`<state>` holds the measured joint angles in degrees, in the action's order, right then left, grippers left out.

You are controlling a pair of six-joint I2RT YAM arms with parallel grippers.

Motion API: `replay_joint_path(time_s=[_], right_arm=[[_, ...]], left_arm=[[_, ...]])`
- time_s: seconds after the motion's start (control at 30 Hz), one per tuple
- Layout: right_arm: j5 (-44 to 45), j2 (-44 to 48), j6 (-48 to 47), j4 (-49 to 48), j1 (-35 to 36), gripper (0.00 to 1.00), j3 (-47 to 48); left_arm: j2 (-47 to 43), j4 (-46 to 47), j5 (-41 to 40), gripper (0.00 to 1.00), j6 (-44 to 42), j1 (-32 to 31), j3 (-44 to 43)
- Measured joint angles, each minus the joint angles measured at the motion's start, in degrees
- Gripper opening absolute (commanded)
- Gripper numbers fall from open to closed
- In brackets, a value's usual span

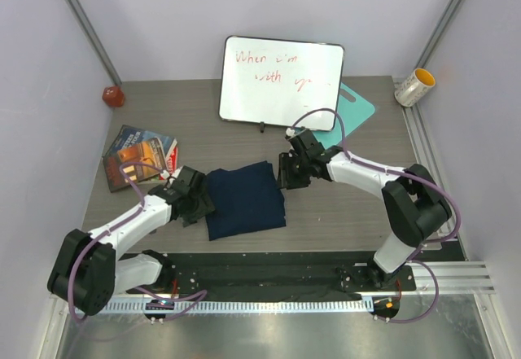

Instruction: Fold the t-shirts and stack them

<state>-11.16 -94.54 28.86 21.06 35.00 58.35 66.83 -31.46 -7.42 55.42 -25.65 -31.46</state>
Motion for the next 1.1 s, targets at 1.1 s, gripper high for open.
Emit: replay_joint_path(time_s=[1.1], right_arm=[[-5.9,-12.2,1.4,1.6,-0.2,0.45,7.4]], left_arm=[[5.5,24.0,10.9,0.59,5.2,1.8,4.4]])
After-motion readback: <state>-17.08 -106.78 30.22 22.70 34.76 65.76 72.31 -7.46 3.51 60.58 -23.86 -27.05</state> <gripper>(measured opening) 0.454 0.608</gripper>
